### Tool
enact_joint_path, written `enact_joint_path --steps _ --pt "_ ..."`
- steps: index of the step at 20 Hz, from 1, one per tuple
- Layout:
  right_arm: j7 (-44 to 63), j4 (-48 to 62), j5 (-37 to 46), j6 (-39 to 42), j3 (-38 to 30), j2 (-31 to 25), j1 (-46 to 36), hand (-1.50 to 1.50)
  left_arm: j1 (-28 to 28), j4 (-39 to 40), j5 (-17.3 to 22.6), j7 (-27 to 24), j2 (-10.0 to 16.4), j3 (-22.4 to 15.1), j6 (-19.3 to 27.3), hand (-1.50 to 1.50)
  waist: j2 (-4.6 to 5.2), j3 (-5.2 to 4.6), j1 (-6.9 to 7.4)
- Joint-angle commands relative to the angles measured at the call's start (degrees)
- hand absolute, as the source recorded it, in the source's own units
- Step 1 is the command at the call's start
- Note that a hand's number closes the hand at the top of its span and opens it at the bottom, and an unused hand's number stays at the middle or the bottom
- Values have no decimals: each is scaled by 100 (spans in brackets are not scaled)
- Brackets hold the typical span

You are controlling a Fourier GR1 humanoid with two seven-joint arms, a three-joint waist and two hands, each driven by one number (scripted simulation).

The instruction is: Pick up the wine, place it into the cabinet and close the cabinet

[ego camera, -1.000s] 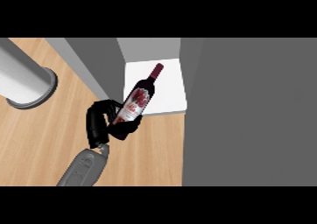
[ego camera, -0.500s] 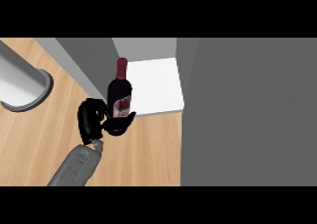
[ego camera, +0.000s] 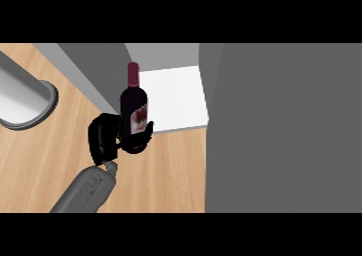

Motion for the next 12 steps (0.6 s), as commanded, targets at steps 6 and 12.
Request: enact_joint_path --steps 6,12 --pt "49 -142 -330 92 29 -29 -33 -150 -1425 796 -300 800 -614 -249 -488 150 172 -94 -285" --pt "96 -156 -344 124 11 -73 -22 -150 -1413 931 -730 1275 -555 -242 -322 150 188 -91 -336"
